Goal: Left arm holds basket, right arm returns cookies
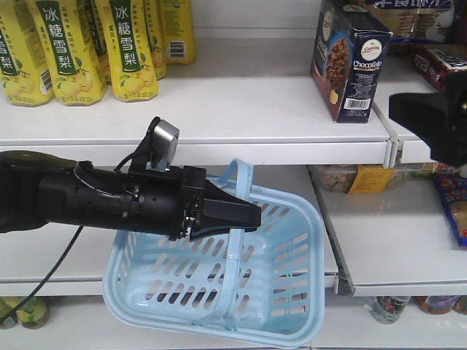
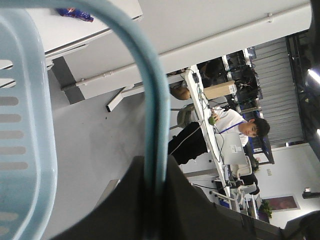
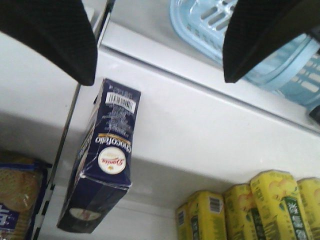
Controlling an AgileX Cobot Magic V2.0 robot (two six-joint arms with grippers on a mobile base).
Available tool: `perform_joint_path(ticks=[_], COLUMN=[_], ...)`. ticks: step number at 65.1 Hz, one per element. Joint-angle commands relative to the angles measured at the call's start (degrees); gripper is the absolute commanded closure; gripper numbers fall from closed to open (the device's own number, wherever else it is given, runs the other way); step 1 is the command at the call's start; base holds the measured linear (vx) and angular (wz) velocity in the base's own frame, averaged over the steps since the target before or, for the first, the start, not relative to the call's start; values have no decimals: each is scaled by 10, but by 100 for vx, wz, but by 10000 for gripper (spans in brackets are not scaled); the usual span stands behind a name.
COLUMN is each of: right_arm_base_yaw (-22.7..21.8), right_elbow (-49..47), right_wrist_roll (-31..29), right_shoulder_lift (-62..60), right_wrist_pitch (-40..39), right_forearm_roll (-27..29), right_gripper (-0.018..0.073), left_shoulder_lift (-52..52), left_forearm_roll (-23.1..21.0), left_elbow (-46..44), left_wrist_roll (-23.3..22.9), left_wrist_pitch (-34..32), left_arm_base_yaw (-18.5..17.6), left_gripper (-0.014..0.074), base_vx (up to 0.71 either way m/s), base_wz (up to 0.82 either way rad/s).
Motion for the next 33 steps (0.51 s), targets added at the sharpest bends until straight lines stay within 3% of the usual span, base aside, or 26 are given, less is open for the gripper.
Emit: perform_joint_path(ticks=[1, 19, 33], right_arm_base_yaw=[-4, -4, -4], right_elbow=[-19, -19, 2], right_wrist_roll=[37, 124, 138], right_shoulder_lift=[-22, -85, -157], right_wrist_pitch=[22, 134, 189], right_forearm_roll=[-46, -164, -145], right_gripper=[91, 122, 132], left_shoulder_lift=[-19, -19, -19], left_forearm_roll=[-88, -88, -88], left_elbow=[-19, -19, -19], left_wrist_roll=[3, 3, 3], left_wrist_pitch=[-8, -8, -8], left_arm_base_yaw=[7, 7, 7], left_gripper=[602, 602, 602], base_vx=[0, 0, 0], base_wz=[0, 0, 0])
